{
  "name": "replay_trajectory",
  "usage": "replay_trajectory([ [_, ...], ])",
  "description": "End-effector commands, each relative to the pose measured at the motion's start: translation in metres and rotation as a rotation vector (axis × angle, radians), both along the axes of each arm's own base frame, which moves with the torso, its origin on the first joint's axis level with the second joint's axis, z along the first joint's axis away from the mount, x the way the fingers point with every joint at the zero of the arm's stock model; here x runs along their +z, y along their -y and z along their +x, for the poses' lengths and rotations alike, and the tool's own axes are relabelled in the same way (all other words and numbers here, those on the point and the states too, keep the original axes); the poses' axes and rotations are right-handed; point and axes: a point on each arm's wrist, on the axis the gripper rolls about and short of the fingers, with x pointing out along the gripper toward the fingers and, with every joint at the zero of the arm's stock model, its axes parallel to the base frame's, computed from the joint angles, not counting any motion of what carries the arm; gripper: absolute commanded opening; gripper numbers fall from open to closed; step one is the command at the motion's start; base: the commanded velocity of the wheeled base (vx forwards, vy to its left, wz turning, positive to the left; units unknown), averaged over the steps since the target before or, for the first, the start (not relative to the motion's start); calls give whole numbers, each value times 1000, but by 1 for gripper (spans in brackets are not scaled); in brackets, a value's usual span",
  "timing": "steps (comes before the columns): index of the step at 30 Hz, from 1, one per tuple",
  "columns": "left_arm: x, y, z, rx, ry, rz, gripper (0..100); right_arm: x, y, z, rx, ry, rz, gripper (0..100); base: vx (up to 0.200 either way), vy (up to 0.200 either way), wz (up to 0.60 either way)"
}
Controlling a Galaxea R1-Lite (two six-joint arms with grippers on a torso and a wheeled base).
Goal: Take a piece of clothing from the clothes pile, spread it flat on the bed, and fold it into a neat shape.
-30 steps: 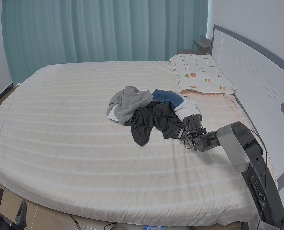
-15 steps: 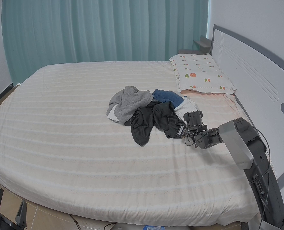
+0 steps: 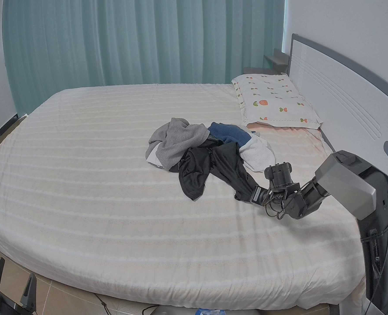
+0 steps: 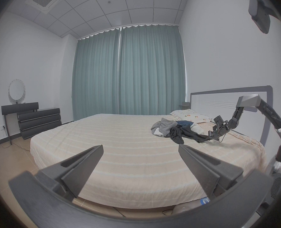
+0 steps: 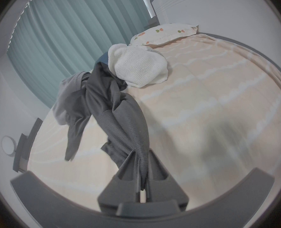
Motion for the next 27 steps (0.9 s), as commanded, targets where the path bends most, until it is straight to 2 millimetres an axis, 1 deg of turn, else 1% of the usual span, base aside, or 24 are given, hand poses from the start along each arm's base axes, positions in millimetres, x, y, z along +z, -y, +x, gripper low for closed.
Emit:
replay_trajectory([
  [1,-5,0,0,0,2,0,100,84,22,-103,100,122,267,0,0,0,0],
  [5,-5,0,0,0,2,0,100,102,38,-145,138,117,374,0,0,0,0],
  [7,-5,0,0,0,2,0,100,108,44,-166,170,107,438,0,0,0,0],
  [8,-5,0,0,0,2,-1,100,109,45,-169,174,108,445,0,0,0,0],
  [9,-5,0,0,0,2,0,100,112,49,-180,198,115,471,0,0,0,0],
  [10,-5,0,0,0,2,0,100,112,51,-187,209,120,476,0,0,0,0],
  [13,-5,0,0,0,2,-1,100,116,56,-203,223,155,484,0,0,0,0],
  [18,-5,0,0,0,2,0,100,126,57,-211,248,207,497,0,0,0,0],
  [24,-5,0,0,0,2,0,100,126,47,-214,286,195,505,0,0,0,0],
  [27,-5,0,0,0,2,0,100,127,42,-220,315,190,514,0,0,0,0],
])
